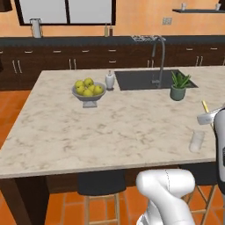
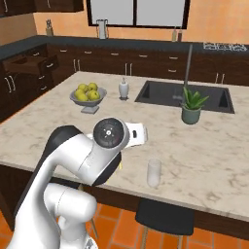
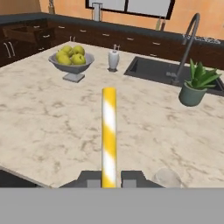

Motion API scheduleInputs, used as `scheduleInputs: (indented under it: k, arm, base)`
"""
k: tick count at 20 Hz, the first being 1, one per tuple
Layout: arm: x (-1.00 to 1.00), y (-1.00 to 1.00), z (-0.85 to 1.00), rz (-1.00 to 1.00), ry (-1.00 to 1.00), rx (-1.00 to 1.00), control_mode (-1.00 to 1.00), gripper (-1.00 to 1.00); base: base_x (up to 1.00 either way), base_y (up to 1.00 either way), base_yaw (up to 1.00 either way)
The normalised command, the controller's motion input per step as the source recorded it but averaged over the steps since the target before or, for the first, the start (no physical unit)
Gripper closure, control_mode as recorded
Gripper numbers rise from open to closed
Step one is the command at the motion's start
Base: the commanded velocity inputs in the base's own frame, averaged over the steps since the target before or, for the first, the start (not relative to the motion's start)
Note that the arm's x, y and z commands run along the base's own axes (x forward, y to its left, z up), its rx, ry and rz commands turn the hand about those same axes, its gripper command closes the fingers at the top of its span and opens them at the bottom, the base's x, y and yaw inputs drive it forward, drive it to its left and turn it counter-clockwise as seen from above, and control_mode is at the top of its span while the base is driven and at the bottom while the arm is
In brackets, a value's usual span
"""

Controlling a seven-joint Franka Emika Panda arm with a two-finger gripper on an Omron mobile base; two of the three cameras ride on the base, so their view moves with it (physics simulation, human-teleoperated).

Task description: Take a straw from the drawer in front and place it inside the glass cup on the dining counter.

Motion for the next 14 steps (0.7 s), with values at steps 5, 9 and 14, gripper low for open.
scheduleInputs:
  k: [5, 9, 14]
  arm:
    - [0.0, 0.0, 0.0, 0.0, 0.0, 0.0, 1.0, 1.0]
    - [0.0, 0.0, 0.0, 0.0, 0.0, 0.0, 1.0, 1.0]
    - [0.0, 0.0, 0.0, 0.0, 0.0, 0.0, 1.0, 1.0]
  base:
    - [0.33, -0.32, -0.13]
    - [0.23, -0.37, -0.15]
    - [0.09, -0.36, -0.22]
